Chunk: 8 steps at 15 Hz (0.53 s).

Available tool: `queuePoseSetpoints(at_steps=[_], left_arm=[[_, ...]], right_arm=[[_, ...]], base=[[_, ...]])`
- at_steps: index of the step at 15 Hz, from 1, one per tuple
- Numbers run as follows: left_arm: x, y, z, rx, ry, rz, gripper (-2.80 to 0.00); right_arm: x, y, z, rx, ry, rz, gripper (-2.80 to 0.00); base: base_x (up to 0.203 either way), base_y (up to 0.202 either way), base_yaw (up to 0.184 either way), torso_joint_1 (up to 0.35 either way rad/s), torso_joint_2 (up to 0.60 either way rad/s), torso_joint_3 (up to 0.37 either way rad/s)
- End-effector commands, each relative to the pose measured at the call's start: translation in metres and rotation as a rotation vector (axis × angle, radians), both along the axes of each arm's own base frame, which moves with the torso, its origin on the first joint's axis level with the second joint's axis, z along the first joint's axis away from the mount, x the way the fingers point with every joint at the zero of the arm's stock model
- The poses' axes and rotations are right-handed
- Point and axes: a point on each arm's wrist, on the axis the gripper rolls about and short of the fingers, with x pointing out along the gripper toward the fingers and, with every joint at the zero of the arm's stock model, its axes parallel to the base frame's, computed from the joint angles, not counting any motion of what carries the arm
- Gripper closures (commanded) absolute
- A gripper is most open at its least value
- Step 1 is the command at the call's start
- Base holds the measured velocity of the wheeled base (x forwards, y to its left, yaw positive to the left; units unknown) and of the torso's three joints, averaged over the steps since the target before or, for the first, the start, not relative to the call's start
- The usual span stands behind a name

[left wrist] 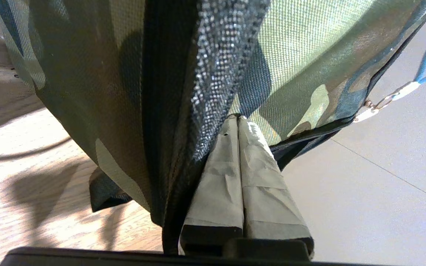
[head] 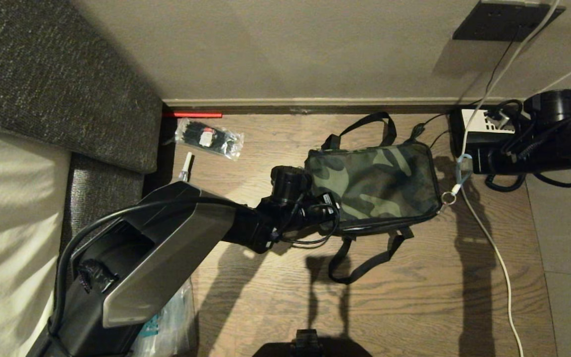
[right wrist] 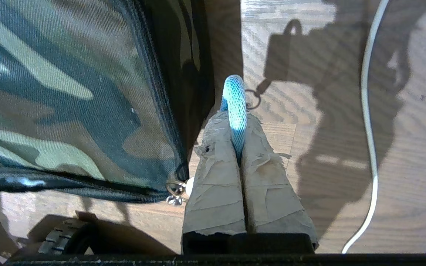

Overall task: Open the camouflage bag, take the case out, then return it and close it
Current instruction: Open the top of the storage box

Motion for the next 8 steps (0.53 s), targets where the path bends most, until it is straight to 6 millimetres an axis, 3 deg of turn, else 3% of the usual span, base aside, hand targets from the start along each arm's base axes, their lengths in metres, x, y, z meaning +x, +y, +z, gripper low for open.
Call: queuePoseSetpoints(at_steps=[1, 8], left_arm=[[0.001, 0.000, -0.003, -0.001, 0.007, 0.003, 0.00], [0.001, 0.000, -0.003, 0.000, 0.006, 0.002, 0.00]], right_arm=[[0.001, -0.001, 0.011, -0.001, -0.011, 0.001, 0.00], [0.001, -0.009, 0.023, -0.009, 0.014, -0.022, 0.00]], base=[[0.000, 0.000, 0.000, 0.000, 0.00, 0.000], [0.000, 0.000, 0.000, 0.000, 0.00, 0.000]])
